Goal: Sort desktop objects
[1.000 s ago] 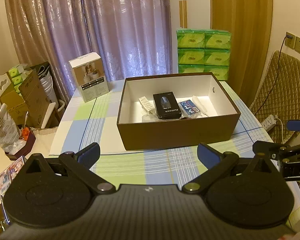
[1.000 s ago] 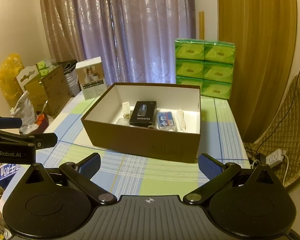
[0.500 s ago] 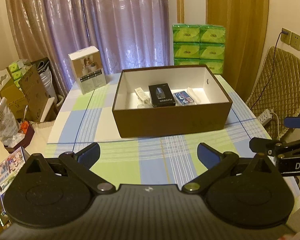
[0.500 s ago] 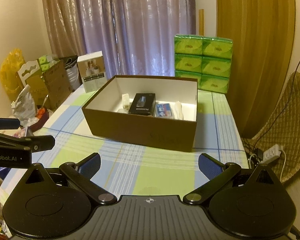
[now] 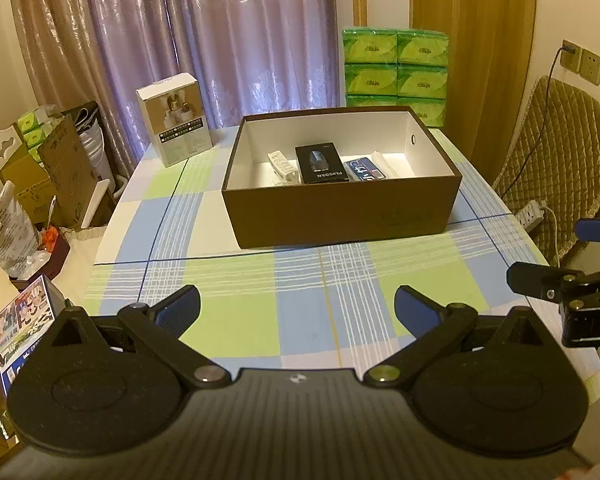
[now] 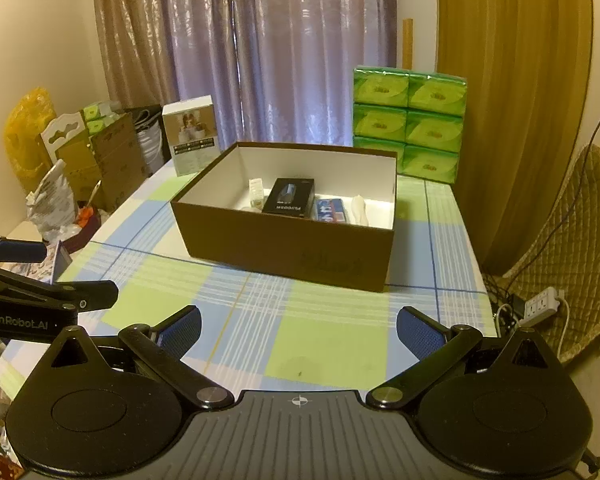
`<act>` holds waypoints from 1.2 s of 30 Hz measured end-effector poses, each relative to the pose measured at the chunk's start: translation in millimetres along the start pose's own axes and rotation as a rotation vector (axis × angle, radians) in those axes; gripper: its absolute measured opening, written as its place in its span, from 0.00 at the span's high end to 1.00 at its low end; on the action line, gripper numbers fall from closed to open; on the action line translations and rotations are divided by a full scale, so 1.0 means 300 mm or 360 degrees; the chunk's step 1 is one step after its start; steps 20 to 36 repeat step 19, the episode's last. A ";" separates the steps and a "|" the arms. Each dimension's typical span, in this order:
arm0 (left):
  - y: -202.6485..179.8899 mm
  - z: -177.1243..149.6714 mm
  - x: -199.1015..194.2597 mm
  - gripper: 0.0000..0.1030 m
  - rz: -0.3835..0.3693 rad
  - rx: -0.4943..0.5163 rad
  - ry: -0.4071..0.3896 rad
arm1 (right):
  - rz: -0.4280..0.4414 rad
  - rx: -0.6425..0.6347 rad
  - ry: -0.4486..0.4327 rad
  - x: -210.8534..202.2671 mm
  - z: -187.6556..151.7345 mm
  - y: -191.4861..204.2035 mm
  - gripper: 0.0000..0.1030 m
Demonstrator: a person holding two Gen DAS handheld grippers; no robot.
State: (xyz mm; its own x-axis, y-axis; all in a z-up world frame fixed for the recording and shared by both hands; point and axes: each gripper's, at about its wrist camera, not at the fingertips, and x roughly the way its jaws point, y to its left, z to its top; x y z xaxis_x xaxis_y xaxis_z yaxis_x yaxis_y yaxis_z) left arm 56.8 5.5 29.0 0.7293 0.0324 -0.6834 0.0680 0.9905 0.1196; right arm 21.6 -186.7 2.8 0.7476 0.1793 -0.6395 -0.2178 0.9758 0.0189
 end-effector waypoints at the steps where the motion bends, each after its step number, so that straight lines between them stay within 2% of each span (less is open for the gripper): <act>1: -0.004 -0.004 -0.001 0.01 -0.0001 0.0003 0.0003 | 0.0000 -0.0001 0.0004 0.000 -0.004 0.000 0.02; 36: -0.032 -0.017 0.005 0.01 0.0011 0.0011 0.0015 | -0.0001 0.0004 0.0026 0.002 -0.031 -0.004 0.02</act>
